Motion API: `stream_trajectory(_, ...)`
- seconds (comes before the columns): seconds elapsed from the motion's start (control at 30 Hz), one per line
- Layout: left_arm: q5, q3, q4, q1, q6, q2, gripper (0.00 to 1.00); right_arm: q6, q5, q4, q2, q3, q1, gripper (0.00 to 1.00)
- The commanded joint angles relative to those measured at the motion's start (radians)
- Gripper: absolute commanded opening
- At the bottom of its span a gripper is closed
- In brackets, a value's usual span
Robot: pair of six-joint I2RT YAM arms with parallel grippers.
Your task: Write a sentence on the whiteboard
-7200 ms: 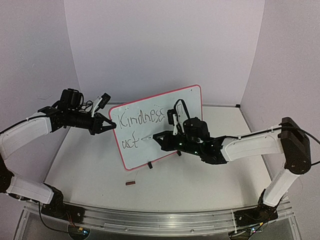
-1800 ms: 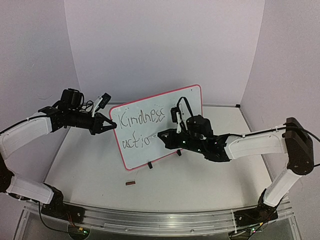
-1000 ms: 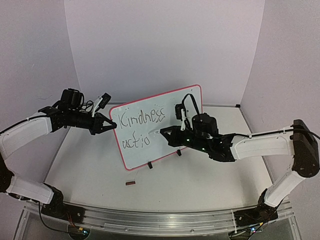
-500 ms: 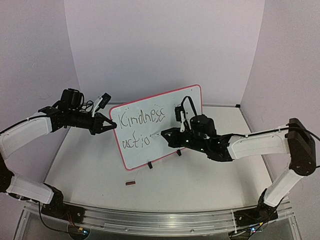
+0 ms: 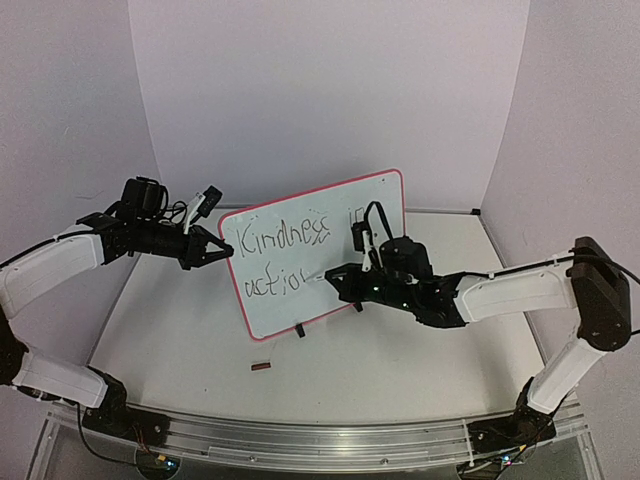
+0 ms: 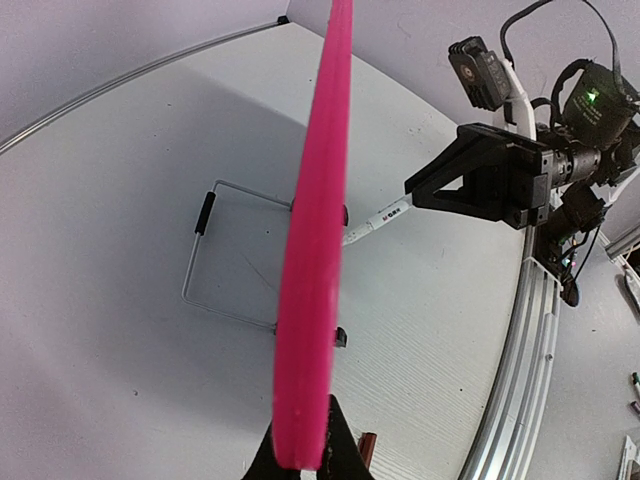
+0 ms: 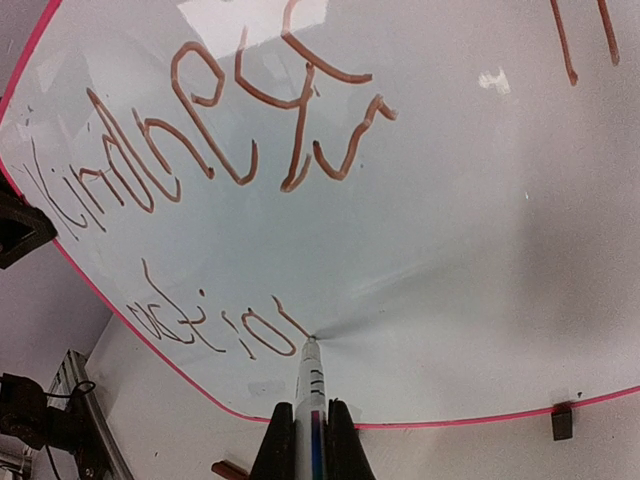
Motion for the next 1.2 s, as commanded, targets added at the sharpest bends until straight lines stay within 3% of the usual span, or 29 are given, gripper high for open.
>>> stream_trajectory(0.0,-0.048,-0.003,-0.069,-0.018,0.045,0.028,0.00,0.013,0.013,0.017,0.014,-0.002,-0.006,0.00)
stream_trajectory(0.6,-0.050,-0.002,-0.069,-0.018,0.046,0.030,0.00,-0.005,0.033,0.059,-0.027,0.060,-0.005,0.00)
stream_trajectory(1.17,-0.049,-0.002,-0.069,-0.018,0.045,0.032,0.00,0.008,0.118,0.103,-0.076,-0.005,-0.008,0.00)
